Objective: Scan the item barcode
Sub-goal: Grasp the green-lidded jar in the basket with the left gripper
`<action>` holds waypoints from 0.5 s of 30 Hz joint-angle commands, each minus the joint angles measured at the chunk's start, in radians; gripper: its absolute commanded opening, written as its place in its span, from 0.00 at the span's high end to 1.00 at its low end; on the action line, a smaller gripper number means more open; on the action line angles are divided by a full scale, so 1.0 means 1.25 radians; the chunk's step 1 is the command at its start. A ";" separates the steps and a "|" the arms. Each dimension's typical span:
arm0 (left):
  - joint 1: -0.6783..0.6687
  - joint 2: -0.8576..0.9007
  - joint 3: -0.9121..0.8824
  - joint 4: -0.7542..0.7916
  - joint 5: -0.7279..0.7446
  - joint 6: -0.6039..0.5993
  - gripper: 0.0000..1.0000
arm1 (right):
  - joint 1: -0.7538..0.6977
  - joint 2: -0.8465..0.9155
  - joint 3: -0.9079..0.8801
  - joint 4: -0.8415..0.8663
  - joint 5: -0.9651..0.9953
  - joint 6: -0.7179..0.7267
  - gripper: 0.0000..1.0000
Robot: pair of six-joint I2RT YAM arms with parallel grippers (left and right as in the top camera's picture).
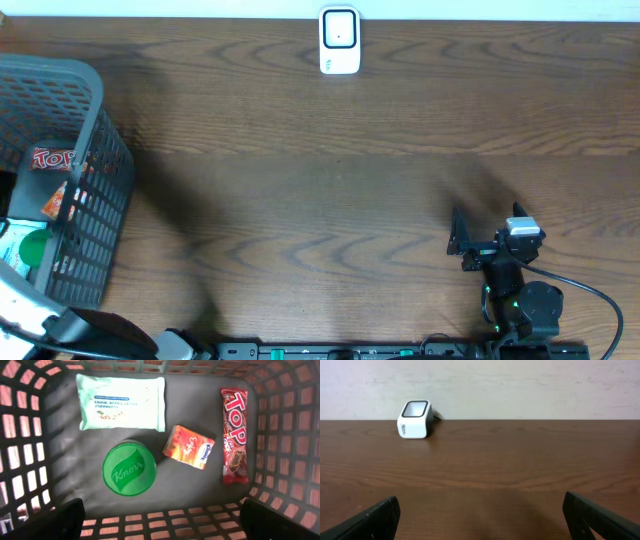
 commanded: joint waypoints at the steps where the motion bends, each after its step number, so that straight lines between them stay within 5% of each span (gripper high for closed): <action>1: 0.003 0.034 -0.017 -0.009 -0.011 0.011 0.00 | -0.005 -0.002 -0.003 -0.001 0.004 -0.007 0.01; 15: 0.005 0.168 -0.038 -0.031 -0.058 0.015 0.00 | -0.005 -0.002 -0.003 -0.001 0.004 -0.007 0.01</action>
